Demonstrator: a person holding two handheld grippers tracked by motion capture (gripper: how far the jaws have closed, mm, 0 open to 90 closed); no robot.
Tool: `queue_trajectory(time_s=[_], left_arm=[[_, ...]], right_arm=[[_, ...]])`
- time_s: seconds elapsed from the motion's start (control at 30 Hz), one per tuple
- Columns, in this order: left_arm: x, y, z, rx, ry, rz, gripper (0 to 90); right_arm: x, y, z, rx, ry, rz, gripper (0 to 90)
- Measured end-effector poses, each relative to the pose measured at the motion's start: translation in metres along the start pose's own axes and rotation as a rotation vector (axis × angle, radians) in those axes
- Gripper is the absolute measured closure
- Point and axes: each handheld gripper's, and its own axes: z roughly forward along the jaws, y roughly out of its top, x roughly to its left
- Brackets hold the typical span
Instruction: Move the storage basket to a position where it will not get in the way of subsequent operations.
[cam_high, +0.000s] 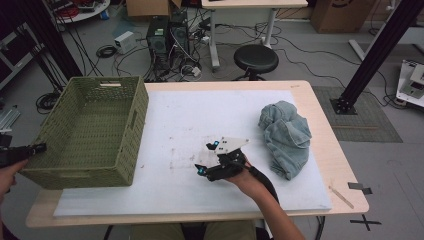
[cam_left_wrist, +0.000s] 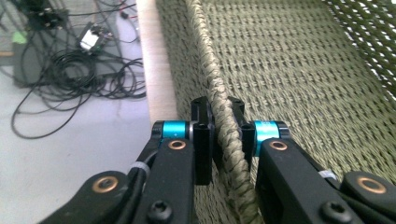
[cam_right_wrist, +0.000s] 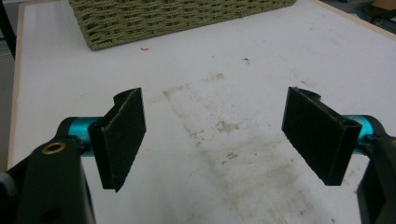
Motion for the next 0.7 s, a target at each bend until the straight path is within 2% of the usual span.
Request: queue_trajectory(time_s=[0.03,0.13,0.33,0.5,0.63,0.7], left_arm=[[-0.001,0.000,0.000,-0.007,0.017,-0.008,83.3],[-0.001,-0.003,-0.001,-0.028,0.027,-0.031,83.6],[-0.004,-0.003,-0.003,-0.030,0.056,-0.033,83.7],[0.002,-0.007,-0.013,-0.034,0.072,-0.038,83.8],[0.010,-0.016,-0.015,-0.058,0.050,-0.075,83.7],[0.009,-0.015,-0.015,-0.061,0.055,-0.072,83.7]], right_arm=[[0.000,0.000,0.000,0.000,0.002,0.000,22.5],[-0.002,-0.001,0.000,0.001,0.002,0.003,22.5],[-0.003,-0.001,0.000,0.003,-0.003,0.008,22.5],[-0.005,-0.003,-0.004,0.000,-0.015,0.014,22.6],[-0.005,-0.003,-0.004,-0.002,-0.015,0.016,22.5],[-0.004,-0.003,-0.004,0.001,-0.015,0.015,22.5]])
